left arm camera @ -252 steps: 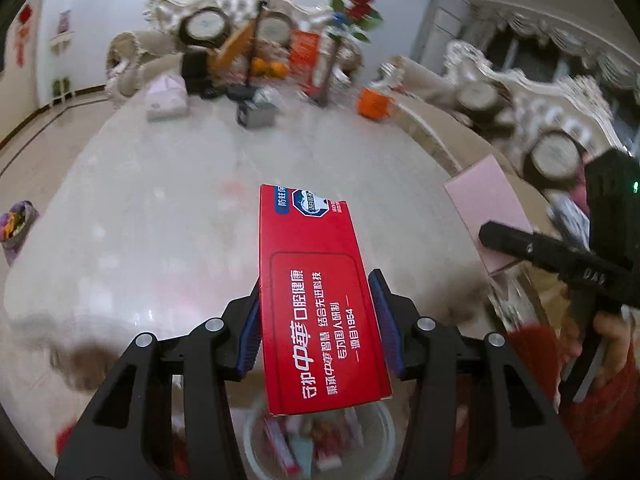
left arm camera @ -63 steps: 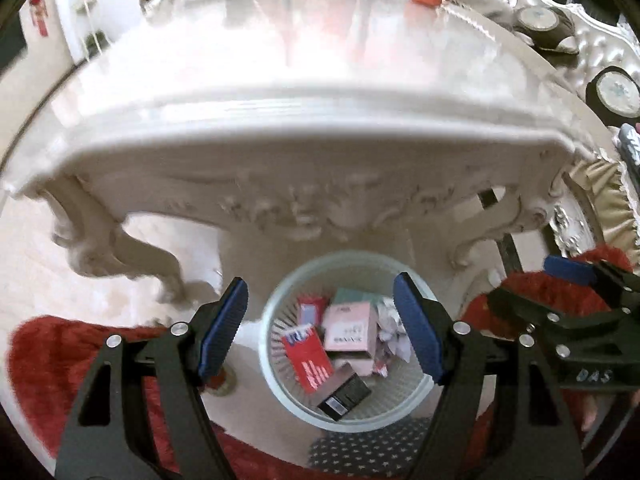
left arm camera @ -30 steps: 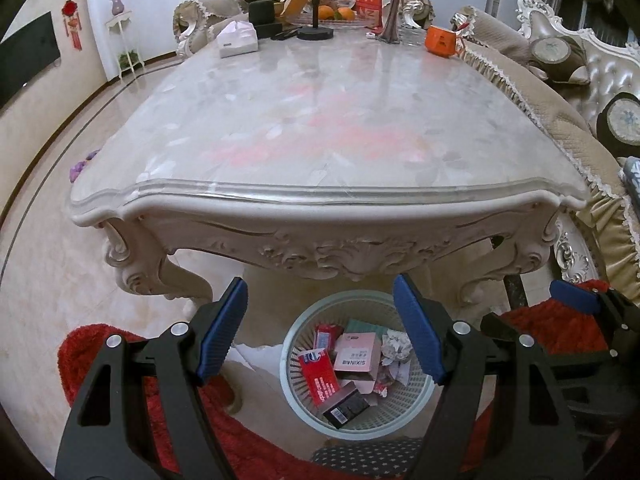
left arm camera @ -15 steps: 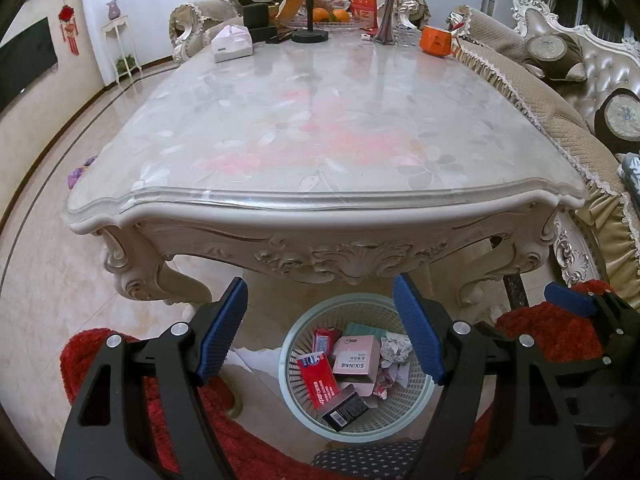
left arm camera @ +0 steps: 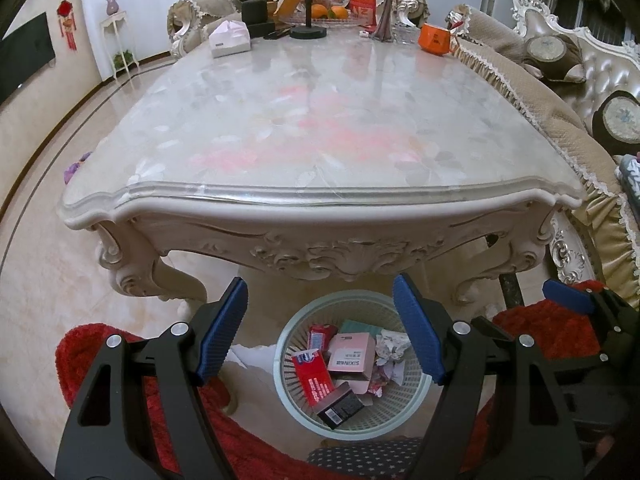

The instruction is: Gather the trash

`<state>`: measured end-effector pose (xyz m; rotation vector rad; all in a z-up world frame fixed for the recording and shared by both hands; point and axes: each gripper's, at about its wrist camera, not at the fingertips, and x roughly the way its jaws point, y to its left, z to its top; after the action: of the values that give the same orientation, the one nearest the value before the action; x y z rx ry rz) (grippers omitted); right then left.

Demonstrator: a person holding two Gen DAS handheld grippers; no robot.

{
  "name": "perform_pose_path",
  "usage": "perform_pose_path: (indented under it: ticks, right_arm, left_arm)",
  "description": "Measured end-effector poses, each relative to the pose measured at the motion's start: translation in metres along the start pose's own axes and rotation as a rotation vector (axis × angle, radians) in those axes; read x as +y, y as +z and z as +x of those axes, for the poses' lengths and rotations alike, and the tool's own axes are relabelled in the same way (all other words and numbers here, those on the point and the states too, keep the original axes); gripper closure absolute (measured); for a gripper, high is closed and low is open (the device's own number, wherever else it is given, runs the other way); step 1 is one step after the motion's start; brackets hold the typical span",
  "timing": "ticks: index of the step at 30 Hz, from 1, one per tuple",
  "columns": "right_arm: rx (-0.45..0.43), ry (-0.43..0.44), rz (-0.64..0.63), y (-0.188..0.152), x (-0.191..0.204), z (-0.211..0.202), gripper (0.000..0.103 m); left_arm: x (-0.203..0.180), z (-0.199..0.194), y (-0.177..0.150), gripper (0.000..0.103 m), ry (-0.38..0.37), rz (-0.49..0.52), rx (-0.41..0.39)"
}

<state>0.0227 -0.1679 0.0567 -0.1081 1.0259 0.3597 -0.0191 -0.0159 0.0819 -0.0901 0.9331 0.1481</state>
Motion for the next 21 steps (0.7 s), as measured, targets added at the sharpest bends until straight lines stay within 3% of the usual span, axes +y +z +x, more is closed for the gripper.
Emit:
perform_pose_path:
  ticks: [15, 21]
  right_arm:
    - [0.008, 0.003, 0.000, -0.0006, 0.0002, 0.0034, 0.008]
    - [0.016, 0.001, 0.004, -0.0017, 0.0001, 0.0065, 0.008]
  left_arm:
    - [-0.0053, -0.0020, -0.0003, 0.030, 0.006, 0.027, -0.004]
    - [-0.0070, 0.0034, -0.0010, 0.029, 0.047, 0.045, 0.010]
